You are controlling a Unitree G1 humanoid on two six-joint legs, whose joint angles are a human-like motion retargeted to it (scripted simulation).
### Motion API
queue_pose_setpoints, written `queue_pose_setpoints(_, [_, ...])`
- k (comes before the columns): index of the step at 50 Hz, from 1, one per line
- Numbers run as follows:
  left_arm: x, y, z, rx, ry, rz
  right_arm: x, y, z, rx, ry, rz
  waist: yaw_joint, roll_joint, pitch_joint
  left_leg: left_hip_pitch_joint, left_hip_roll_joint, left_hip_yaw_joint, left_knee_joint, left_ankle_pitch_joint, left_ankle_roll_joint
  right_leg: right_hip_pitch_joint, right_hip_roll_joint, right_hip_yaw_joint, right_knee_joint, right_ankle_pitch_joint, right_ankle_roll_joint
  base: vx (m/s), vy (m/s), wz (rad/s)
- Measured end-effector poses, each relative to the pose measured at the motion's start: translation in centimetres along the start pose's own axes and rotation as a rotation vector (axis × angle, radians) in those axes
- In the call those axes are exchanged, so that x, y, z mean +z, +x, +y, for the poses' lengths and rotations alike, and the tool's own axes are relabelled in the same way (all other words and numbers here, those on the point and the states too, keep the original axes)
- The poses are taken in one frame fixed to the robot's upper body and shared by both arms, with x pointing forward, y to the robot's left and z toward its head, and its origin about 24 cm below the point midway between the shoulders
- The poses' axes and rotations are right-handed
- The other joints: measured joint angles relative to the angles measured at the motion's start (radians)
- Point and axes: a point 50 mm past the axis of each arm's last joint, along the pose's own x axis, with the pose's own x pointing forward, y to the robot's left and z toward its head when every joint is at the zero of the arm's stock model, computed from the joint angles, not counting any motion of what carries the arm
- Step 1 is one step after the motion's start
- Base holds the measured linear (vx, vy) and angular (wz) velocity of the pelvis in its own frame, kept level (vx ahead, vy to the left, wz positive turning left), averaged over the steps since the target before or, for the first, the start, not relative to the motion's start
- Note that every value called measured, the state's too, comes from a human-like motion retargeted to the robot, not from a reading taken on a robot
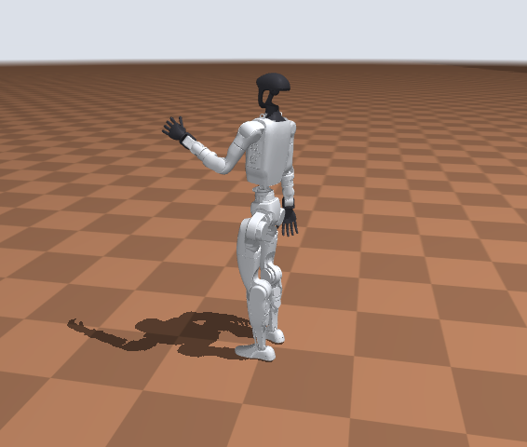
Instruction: Upper body actions
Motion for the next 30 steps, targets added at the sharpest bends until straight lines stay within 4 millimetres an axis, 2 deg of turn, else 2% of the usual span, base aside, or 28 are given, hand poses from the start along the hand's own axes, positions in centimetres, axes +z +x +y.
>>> queue_pose_setpoints(5, [1.1,-1.9,2.8,0.169,0.03,-0.055,-0.2,0.0,0.1,-0.005,-0.019,0.01,0.008,0.001,0.003,0.001,-0.002,-0.002,0.0,0.0,0.0,0.002,0.0,0.0,-0.003,0.0,-0.001,0.0,0.0,0.0])
queue_pose_setpoints(10, [0.2,-3.1,5.0,0.271,0.079,-0.003,-0.2,0.0,0.0,-0.009,-0.05,0.017,0.008,0.004,0.008,0.003,-0.005,-0.01,0.0,0.001,0.001,0.006,0.0,-0.008,-0.004,0.0,-0.003,0.0,0.0,0.0])
queue_pose_setpoints(18, [-3.7,-3.2,6.0,0.334,0.064,0.175,-0.3,0.0,-0.1,-0.014,-0.059,0.026,0.0,0.006,0.006,0.004,-0.011,-0.022,0.0,0.004,0.002,0.013,-0.001,-0.022,-0.007,-0.001,-0.004,0.0,0.0,0.0])
queue_pose_setpoints(26, [-8.8,-2.7,6.6,0.3,0.16,0.406,-0.2,0.0,0.0,-0.01,-0.048,0.023,0.0,0.003,0.0,0.006,-0.015,-0.024,0.001,0.004,0.004,0.02,-0.003,-0.026,-0.007,-0.003,-0.004,0.0,0.0,0.0])
queue_pose_setpoints(30, [-9.8,-2.7,6.5,0.279,0.139,0.463,0.0,0.0,-0.1,-0.012,-0.049,0.017,-0.013,0.007,0.0,0.007,-0.013,-0.026,0.002,0.004,0.004,0.02,-0.002,-0.028,-0.006,-0.002,-0.004,0.0,0.0,0.0])
